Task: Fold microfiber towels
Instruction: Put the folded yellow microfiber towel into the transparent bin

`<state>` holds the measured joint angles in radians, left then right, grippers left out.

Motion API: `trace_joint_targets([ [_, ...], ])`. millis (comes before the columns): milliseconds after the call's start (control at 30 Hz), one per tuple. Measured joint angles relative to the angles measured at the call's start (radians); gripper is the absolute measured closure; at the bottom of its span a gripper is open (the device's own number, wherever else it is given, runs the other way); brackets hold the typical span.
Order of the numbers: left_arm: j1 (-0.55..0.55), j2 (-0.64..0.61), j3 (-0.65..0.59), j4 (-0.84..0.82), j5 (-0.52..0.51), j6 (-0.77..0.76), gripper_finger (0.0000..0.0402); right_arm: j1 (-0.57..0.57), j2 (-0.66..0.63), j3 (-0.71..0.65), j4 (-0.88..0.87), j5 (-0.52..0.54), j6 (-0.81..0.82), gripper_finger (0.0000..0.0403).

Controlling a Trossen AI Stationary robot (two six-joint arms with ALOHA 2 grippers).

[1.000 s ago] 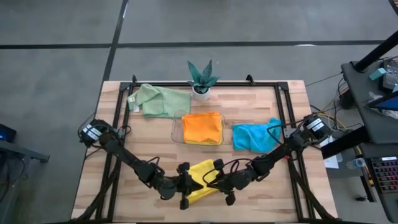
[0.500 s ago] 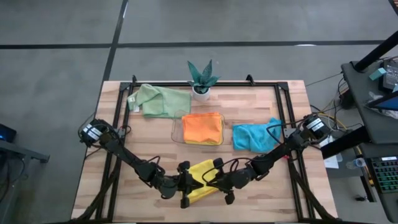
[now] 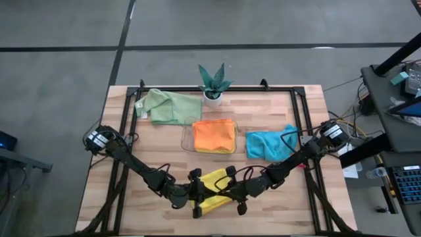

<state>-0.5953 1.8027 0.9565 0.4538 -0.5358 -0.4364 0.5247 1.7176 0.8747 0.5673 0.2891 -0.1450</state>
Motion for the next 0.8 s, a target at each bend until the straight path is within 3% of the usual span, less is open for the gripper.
trace_joint_targets([
  [167, 0.0, -0.004, 0.0, 0.0, 0.002, -0.009, 0.0396, -0.006, -0.012, 0.002, -0.012, 0.002, 0.074, 0.039],
  [433, 0.0, -0.02, -0.001, -0.001, 0.003, -0.078, 0.0396, -0.006, -0.038, 0.039, -0.184, -0.002, 0.256, 0.039],
  [567, 0.009, 0.001, -0.002, -0.001, -0.049, -0.075, 0.0396, -0.008, -0.024, 0.04, -0.127, -0.001, 0.224, 0.039],
  [800, 0.015, 0.011, -0.003, -0.001, -0.053, -0.081, 0.0396, -0.008, -0.006, 0.046, -0.108, 0.0, 0.197, 0.039],
])
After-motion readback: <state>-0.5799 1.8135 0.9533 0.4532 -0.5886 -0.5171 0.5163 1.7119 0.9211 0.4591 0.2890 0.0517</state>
